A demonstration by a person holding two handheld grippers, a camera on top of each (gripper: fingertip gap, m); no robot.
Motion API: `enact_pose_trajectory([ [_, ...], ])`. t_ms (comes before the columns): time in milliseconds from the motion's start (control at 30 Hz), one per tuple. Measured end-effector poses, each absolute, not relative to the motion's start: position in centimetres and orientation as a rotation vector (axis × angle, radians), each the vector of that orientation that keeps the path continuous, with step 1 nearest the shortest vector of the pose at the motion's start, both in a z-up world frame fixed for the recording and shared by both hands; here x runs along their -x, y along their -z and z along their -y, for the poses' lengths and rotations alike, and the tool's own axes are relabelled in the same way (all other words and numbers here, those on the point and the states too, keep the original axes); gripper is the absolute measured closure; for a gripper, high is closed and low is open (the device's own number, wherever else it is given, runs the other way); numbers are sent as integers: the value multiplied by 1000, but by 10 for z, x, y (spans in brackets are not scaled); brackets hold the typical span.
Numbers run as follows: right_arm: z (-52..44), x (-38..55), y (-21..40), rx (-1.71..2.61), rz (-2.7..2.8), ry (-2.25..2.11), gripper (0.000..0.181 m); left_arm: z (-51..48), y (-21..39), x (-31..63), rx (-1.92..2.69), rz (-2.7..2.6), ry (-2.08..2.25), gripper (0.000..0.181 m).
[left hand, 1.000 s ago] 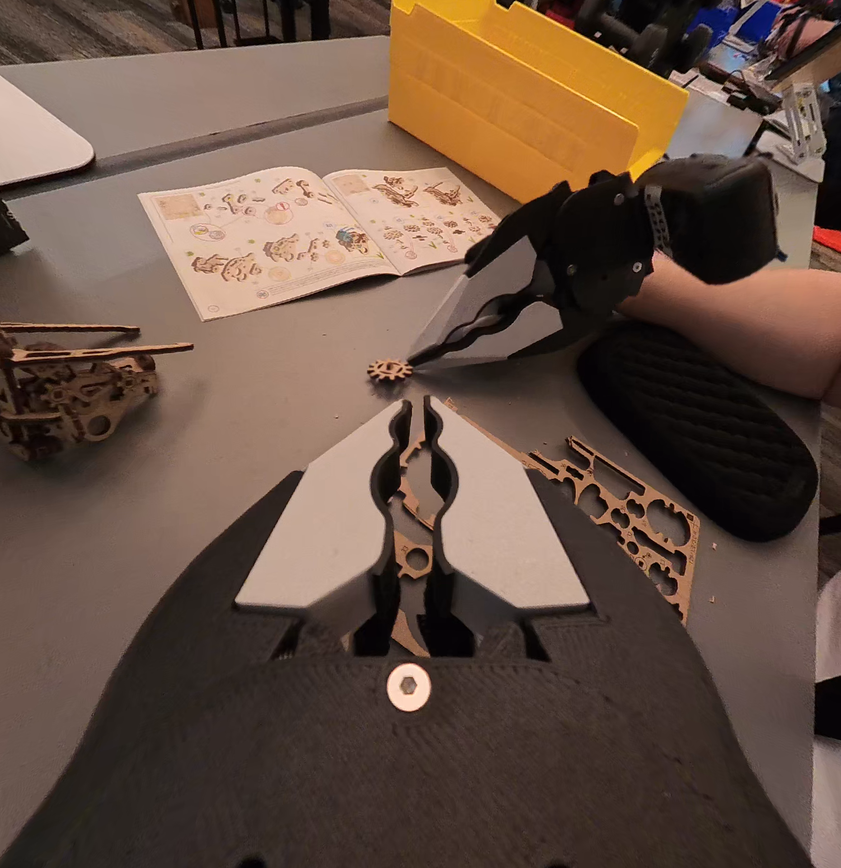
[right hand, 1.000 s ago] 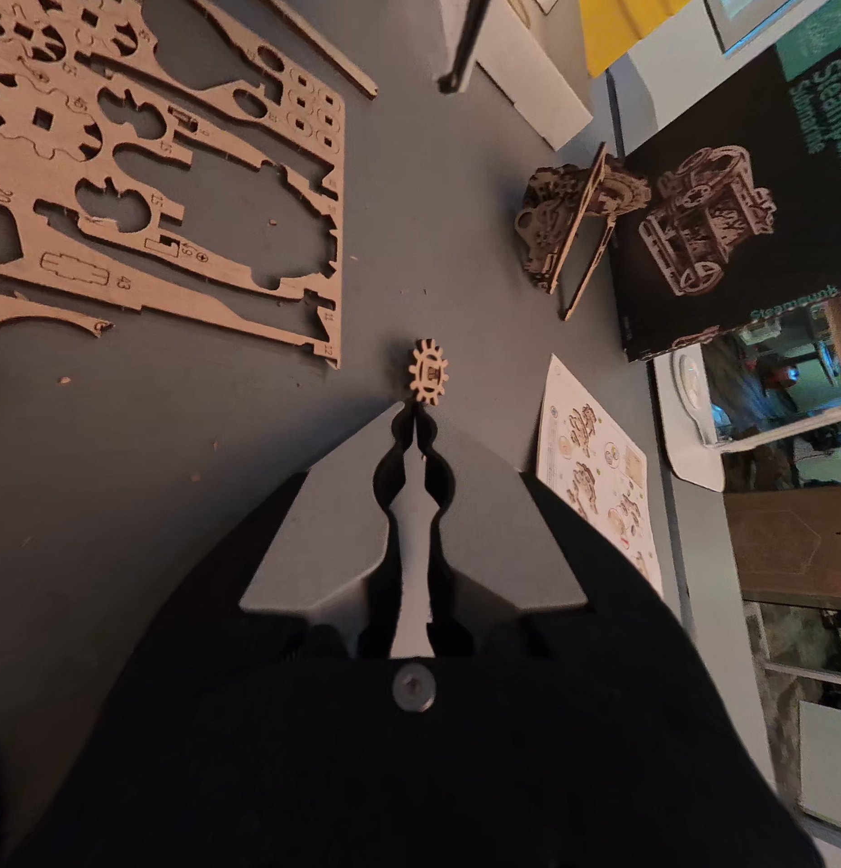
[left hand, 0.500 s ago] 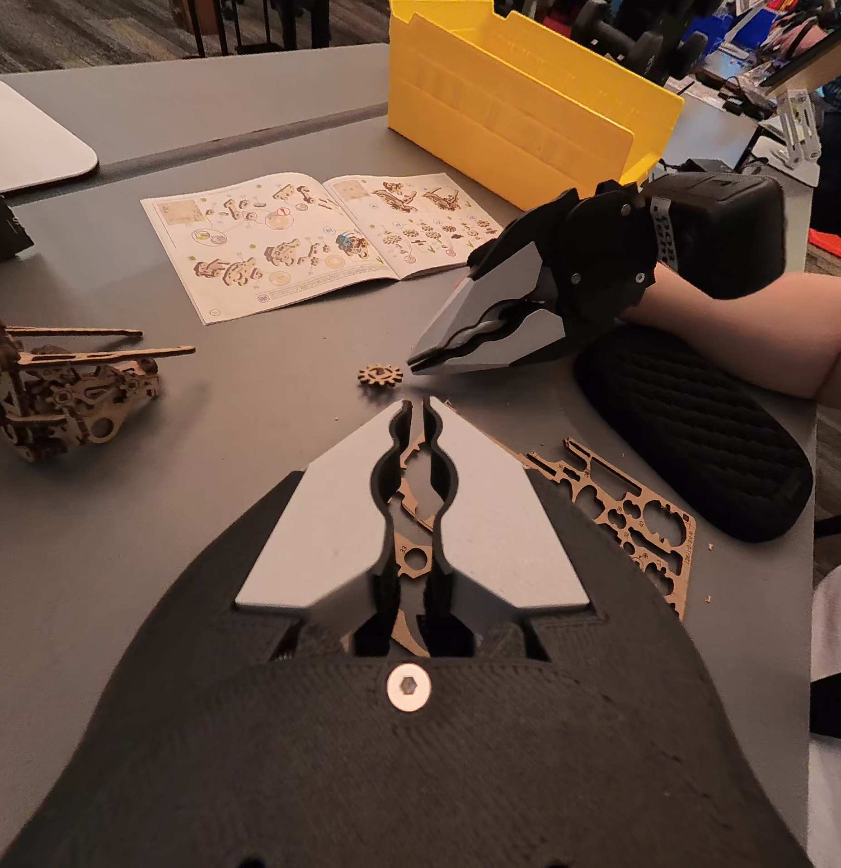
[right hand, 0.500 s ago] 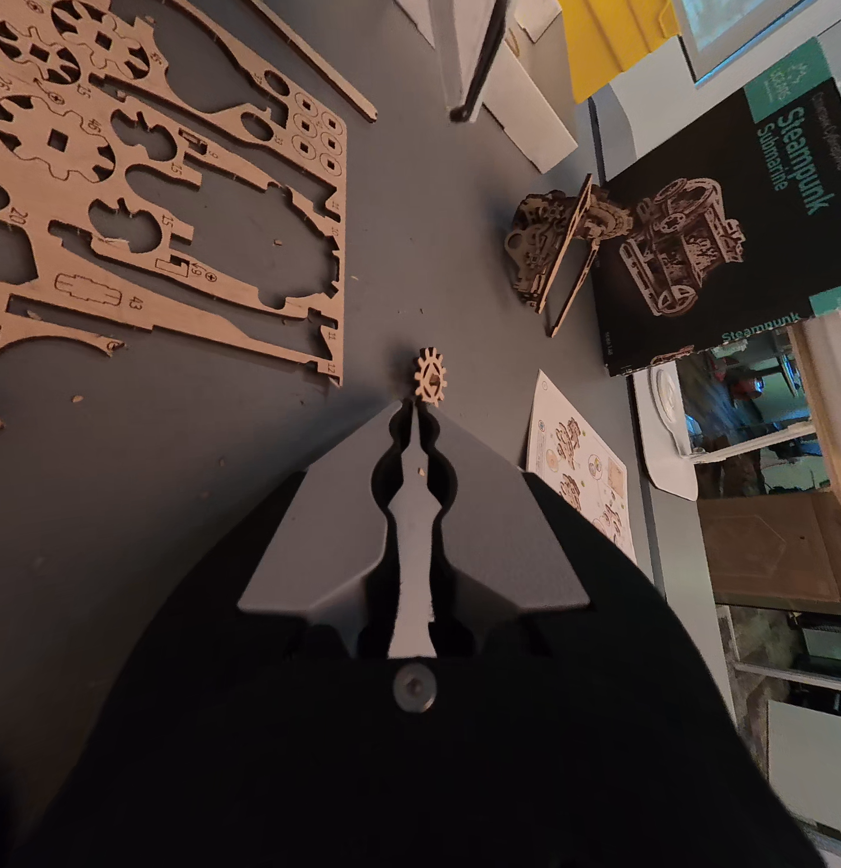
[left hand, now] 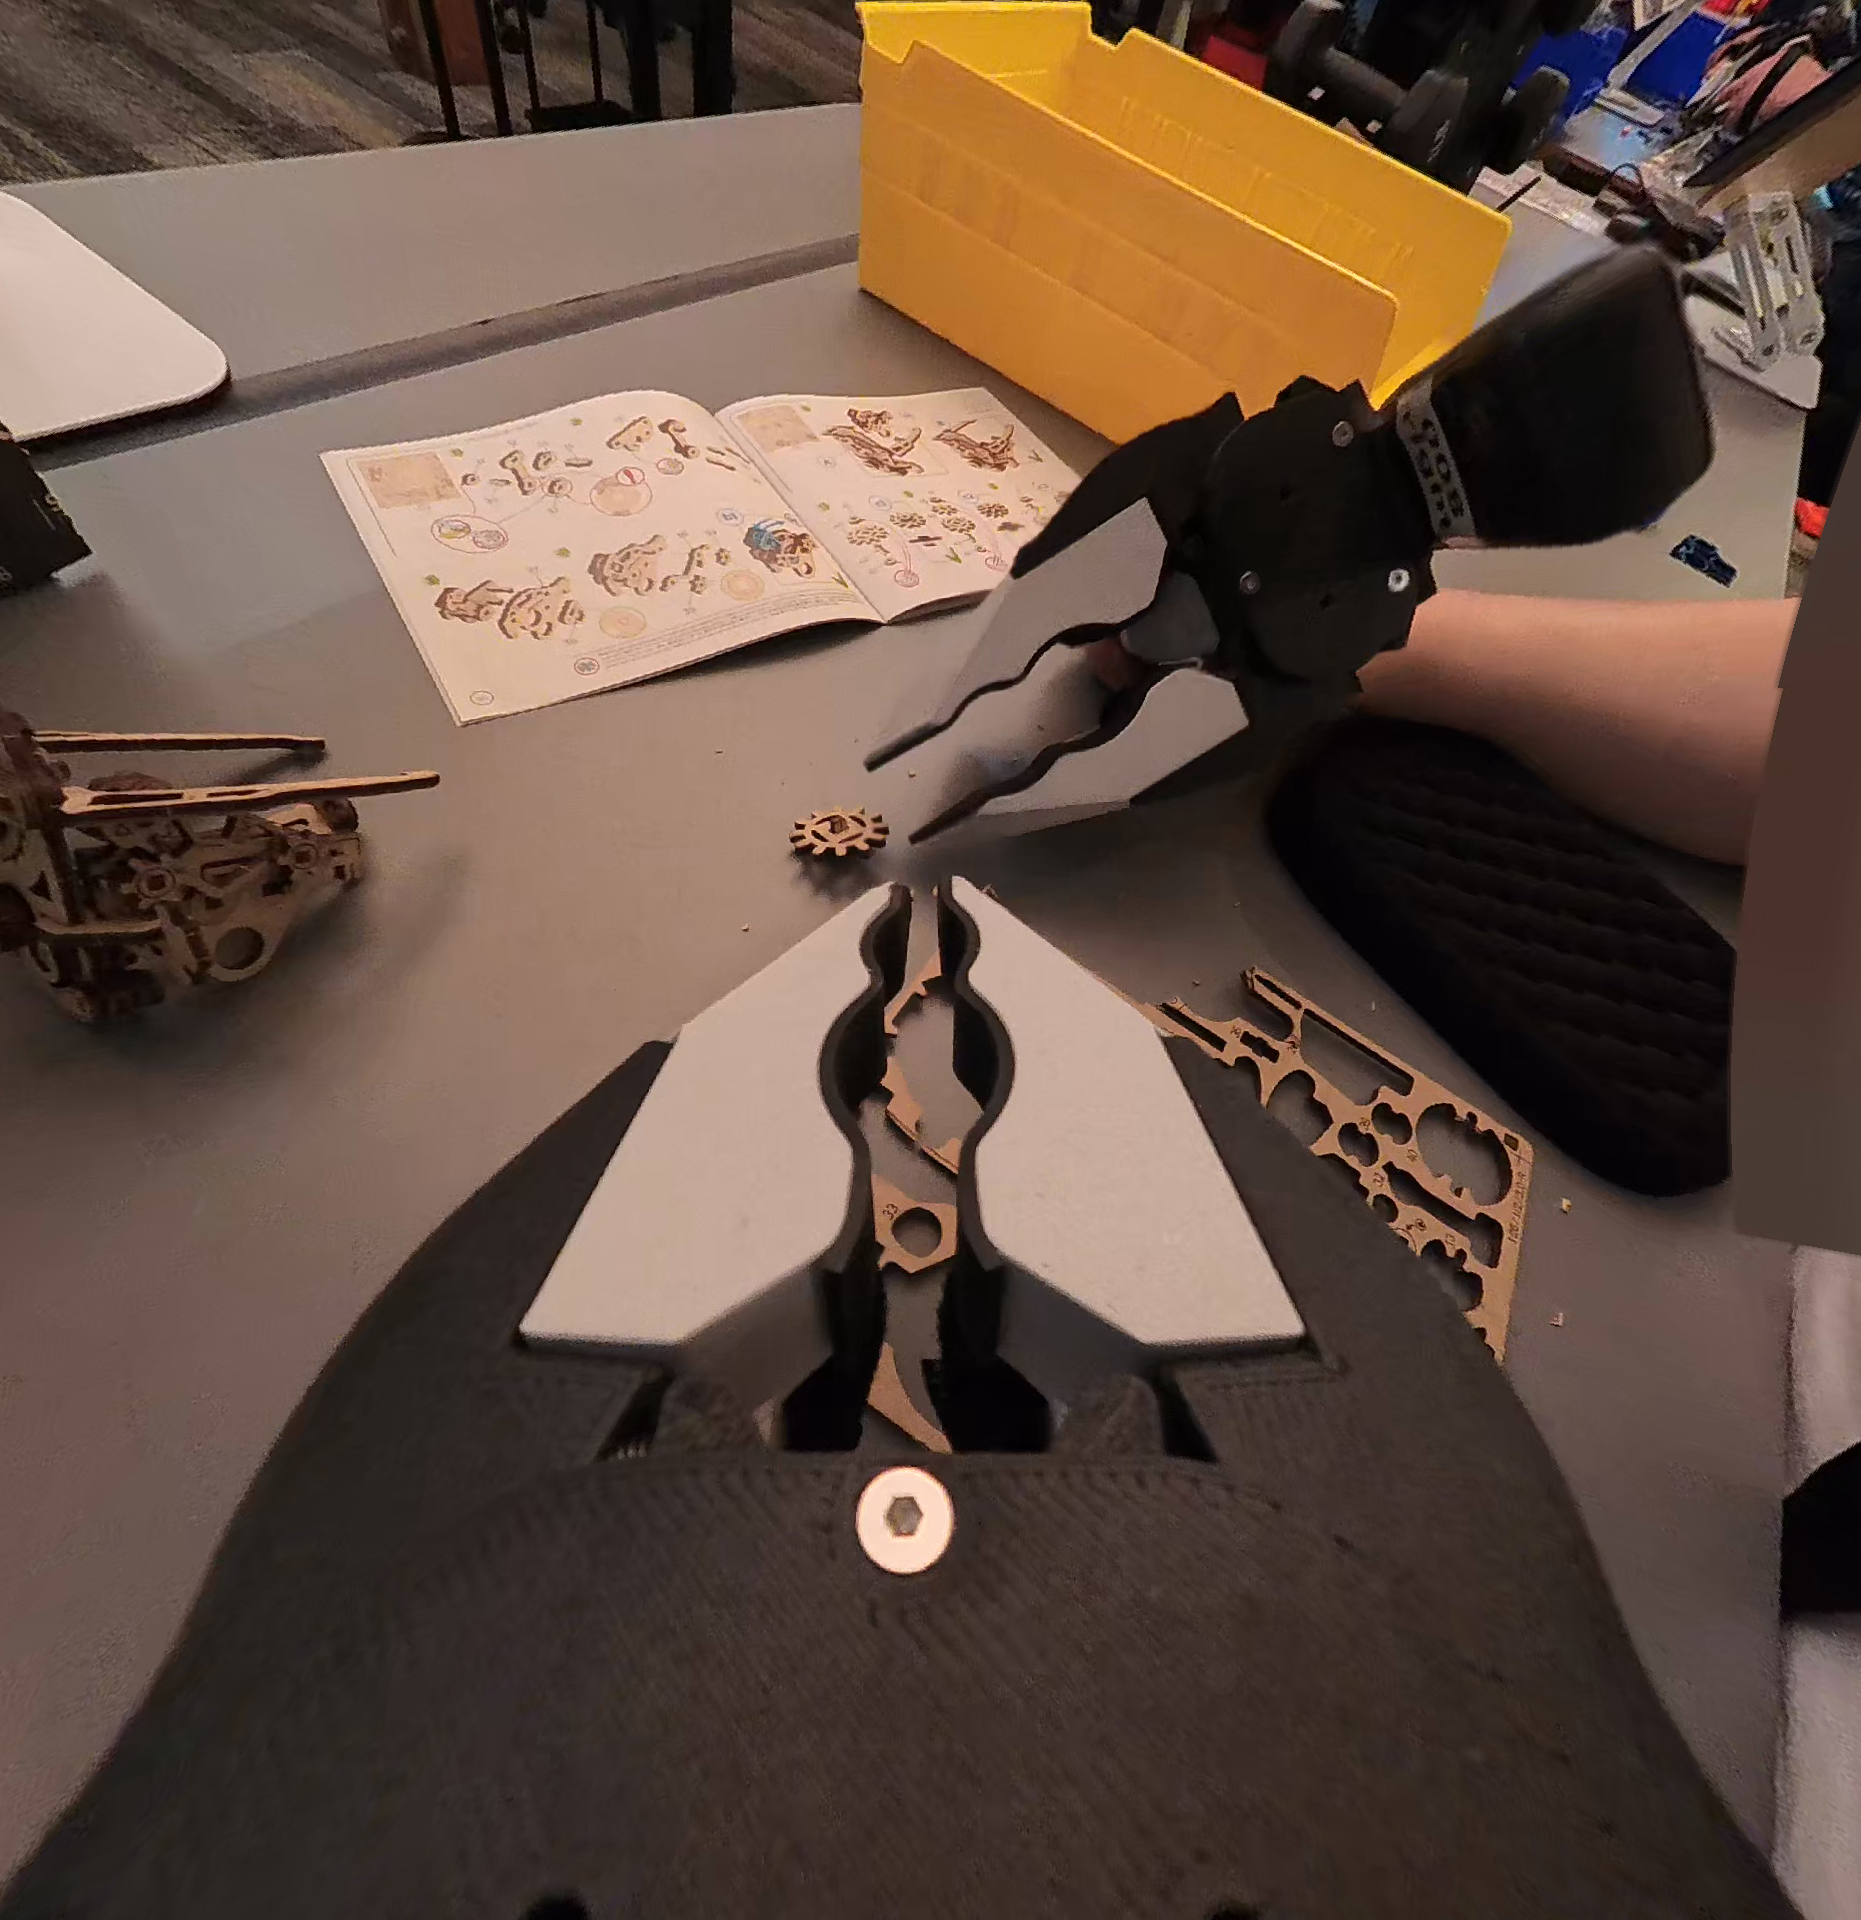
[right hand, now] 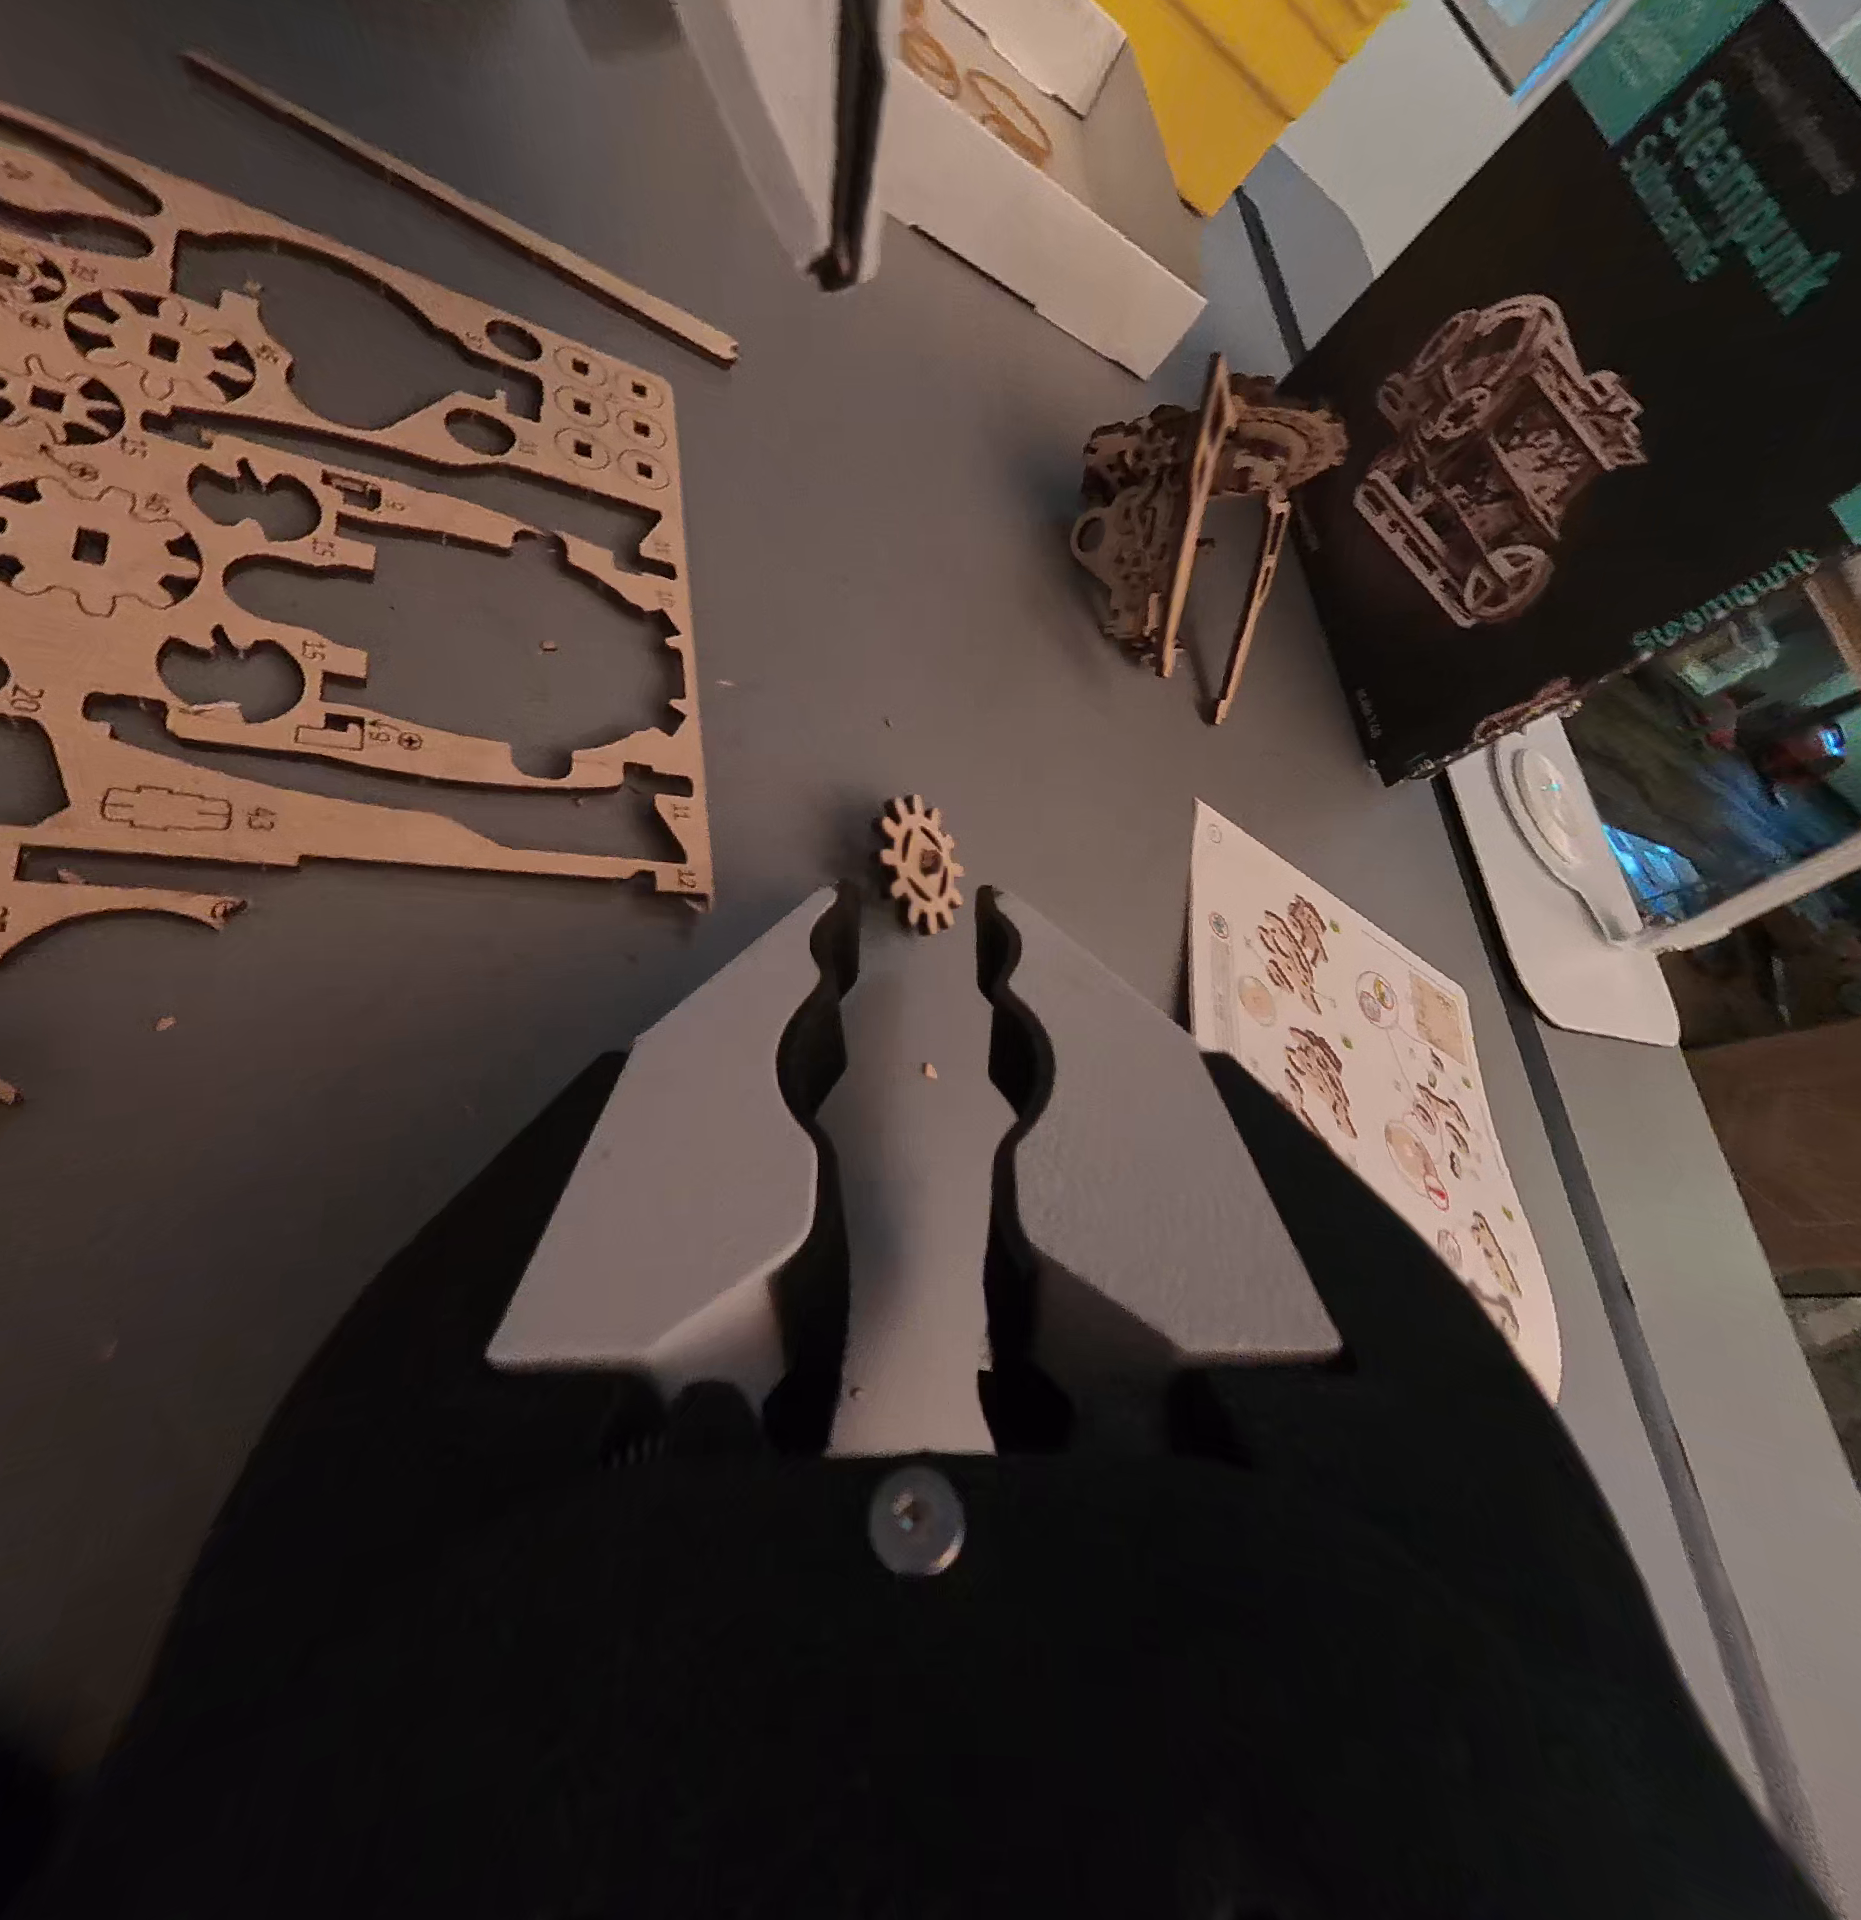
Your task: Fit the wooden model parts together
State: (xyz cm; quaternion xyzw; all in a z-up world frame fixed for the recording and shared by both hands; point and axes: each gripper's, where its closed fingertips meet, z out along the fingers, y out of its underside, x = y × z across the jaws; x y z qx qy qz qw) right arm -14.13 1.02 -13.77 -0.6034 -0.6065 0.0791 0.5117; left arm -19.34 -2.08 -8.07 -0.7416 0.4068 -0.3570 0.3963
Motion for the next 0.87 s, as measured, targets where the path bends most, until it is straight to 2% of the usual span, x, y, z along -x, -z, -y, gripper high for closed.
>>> enact_pose_trajectory([
  [200, -13, 143, 141, 1429, 1487, -142, 163, 21, 79, 193, 1874, -1029, 908, 178],
  [533, -16, 136, 144, 1399, 1504, -58, 177, 21, 83, 192, 1882, -1041, 898, 178],
  [867, -13, 135, 144, 1365, 1512, -38, 178, 23, 82, 192, 1878, -1047, 903, 179],
])
